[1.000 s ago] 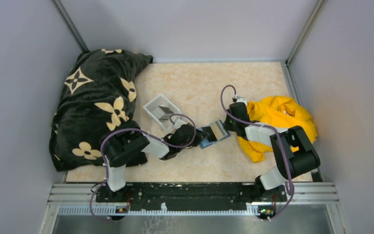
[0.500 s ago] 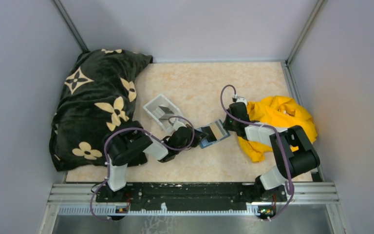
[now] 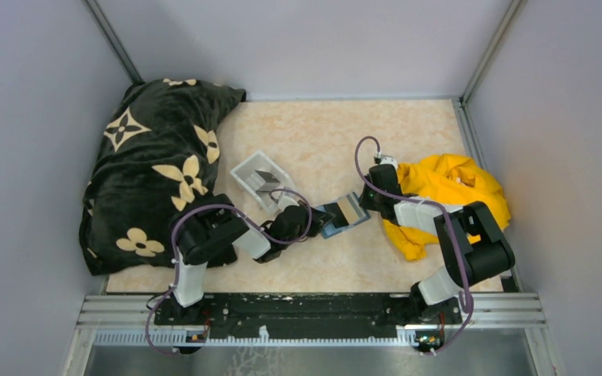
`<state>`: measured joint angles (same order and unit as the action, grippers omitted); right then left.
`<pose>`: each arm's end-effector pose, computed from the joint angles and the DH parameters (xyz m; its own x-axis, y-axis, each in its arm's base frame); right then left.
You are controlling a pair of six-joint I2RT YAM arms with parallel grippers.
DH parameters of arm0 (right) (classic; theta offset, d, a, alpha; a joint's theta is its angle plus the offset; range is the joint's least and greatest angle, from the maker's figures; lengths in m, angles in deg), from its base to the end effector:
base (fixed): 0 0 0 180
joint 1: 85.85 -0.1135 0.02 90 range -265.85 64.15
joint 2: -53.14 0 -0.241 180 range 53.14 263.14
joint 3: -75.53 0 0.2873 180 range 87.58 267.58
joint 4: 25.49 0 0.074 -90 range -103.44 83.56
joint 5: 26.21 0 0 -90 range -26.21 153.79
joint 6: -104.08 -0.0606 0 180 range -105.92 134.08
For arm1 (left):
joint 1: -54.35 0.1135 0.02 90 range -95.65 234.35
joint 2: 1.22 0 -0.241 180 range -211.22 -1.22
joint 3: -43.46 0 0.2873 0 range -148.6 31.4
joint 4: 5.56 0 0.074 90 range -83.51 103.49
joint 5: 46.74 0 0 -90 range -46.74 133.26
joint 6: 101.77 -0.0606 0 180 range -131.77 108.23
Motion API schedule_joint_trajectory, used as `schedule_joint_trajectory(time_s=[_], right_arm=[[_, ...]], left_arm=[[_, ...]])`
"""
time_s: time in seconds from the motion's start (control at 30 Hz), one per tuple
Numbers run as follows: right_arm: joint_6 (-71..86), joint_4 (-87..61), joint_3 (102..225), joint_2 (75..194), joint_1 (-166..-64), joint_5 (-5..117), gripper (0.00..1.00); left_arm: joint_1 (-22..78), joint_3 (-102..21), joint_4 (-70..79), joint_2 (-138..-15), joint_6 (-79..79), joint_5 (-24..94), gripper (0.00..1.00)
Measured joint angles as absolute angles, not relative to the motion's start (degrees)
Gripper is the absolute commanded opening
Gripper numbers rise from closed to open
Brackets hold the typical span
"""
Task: Put the credit cards into the card holder
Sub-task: Insert the credit card into the card holder.
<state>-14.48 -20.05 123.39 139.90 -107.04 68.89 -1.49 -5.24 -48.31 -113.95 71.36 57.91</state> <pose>0.3060 0.1128 0.0798 -0.7161 0.2331 -0.6579 0.0474 0.9567 0.2874 0.2162 -0.2914 0.0294 -0.6878 -0.6970 -0.2026 -0.1224 0.3865 -0.9141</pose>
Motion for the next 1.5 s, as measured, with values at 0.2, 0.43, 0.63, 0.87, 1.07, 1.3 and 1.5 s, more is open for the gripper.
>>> schedule_joint_trajectory(time_s=[0.2,0.43,0.63,0.87,1.07,1.3,1.5], right_arm=[[-14.5,-20.1,123.4,139.9,-107.0,68.9,0.12],[-14.5,-20.1,123.4,139.9,-107.0,68.9,0.12],[-14.5,-20.1,123.4,139.9,-107.0,68.9,0.12],[-14.5,-20.1,124.0,140.6,-107.1,68.9,0.12],[-14.5,-20.1,124.1,140.7,-107.1,68.9,0.12],[-14.5,-20.1,124.1,140.7,-107.1,68.9,0.12],[-14.5,-20.1,124.1,140.7,-107.1,69.0,0.12]], left_arm=[[-1.4,-5.1,-50.7,-115.1,71.9,58.2,0.0],[-1.1,-5.0,-53.4,-116.6,72.3,58.2,0.0],[-1.1,-5.0,-54.1,-117.1,72.3,58.0,0.0],[-1.1,-5.0,-54.2,-117.2,72.2,57.6,0.0],[-1.2,-5.4,-54.3,-117.5,72.2,57.3,0.0],[-1.6,-6.4,-52.6,-117.5,72.3,57.7,0.0],[-1.8,-7.1,-51.5,-117.5,72.2,58.4,0.0]])
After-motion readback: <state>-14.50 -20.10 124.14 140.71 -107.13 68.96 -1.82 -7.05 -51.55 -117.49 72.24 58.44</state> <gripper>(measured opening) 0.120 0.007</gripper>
